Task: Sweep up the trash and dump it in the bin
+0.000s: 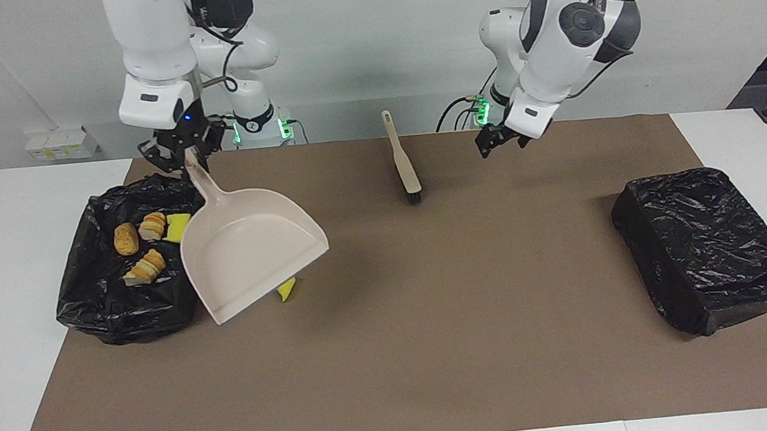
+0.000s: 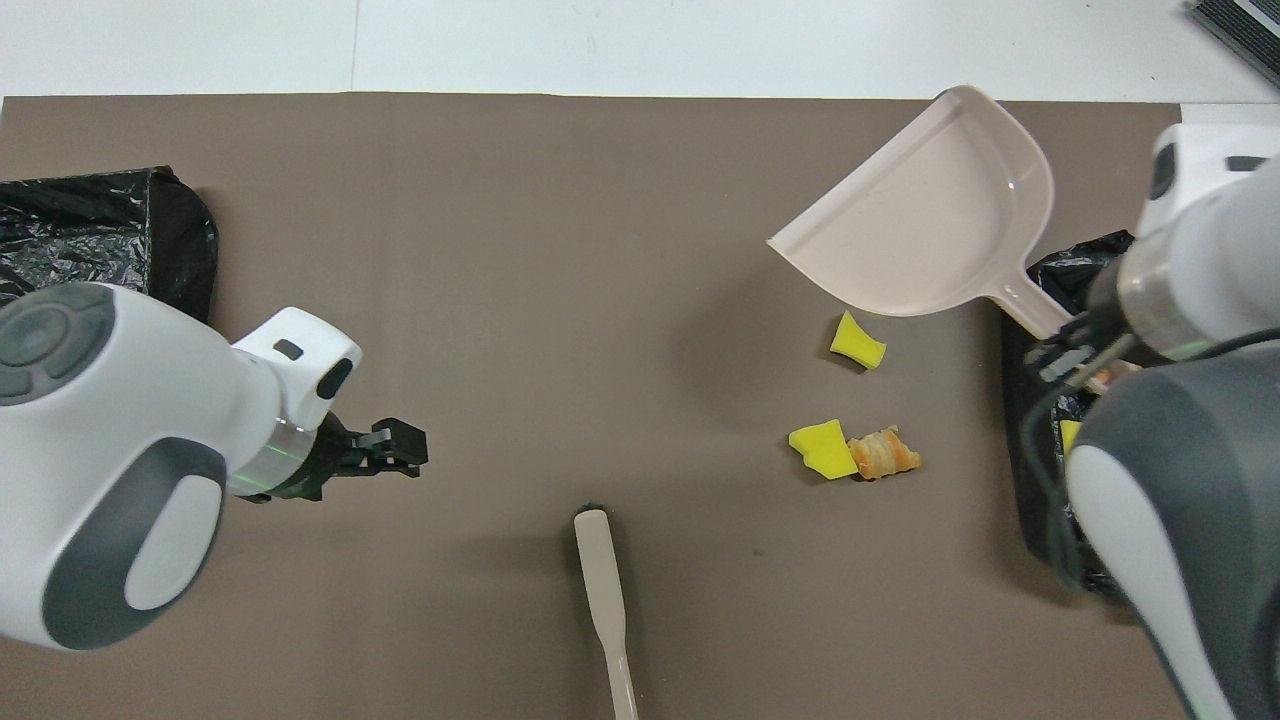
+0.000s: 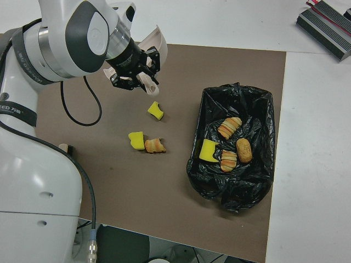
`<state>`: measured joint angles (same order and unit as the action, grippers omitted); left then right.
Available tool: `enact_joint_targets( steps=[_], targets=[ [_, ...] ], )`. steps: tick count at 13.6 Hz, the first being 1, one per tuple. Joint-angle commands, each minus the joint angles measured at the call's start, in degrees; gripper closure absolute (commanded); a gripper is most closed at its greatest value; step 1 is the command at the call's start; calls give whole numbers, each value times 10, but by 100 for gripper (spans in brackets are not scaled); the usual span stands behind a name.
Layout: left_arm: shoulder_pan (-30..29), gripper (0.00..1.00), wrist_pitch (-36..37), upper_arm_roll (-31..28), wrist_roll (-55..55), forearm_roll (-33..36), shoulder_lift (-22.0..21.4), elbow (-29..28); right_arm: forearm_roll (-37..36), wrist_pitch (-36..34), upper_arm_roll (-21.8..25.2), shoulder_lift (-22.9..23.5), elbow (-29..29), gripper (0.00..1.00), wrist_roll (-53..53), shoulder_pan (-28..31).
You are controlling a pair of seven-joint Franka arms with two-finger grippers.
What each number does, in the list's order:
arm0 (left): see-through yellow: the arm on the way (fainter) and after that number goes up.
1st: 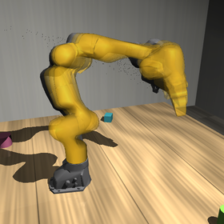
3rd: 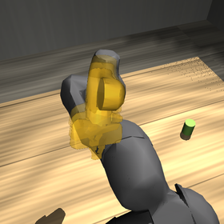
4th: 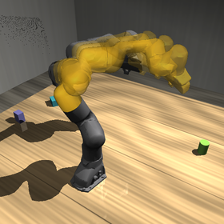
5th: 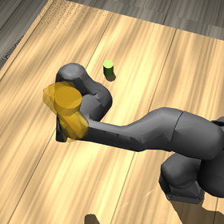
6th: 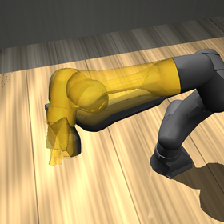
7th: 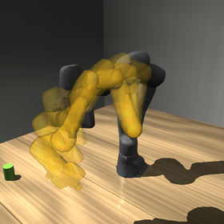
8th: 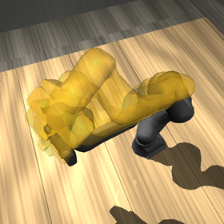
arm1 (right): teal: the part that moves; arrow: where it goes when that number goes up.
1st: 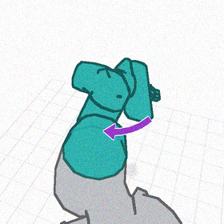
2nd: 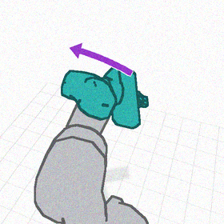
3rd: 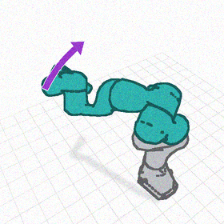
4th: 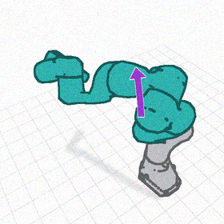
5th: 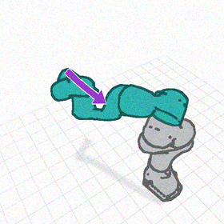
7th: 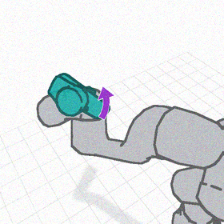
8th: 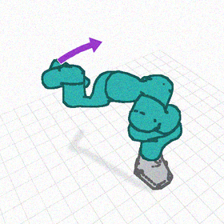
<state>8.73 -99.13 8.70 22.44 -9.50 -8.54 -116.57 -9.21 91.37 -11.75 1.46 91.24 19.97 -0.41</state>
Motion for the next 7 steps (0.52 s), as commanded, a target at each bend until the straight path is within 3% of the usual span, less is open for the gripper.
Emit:
enact_joint_targets(
  steps=[1, 5, 7],
  targets=[
    [-54, 0, 28, 8, -100, 26, 19, 41, 45, 49, 3, 44, -4, 100, -159, -47],
    [-93, 0, 48, 8, -159, 61, 27, 96, 93, 142, 3, 117, -4, 100, -386, -144],
    [-95, 0, 66, 7, -210, 85, 31, 129, 108, 173, 3, 135, 2, 100, -411, -177]
  ],
)
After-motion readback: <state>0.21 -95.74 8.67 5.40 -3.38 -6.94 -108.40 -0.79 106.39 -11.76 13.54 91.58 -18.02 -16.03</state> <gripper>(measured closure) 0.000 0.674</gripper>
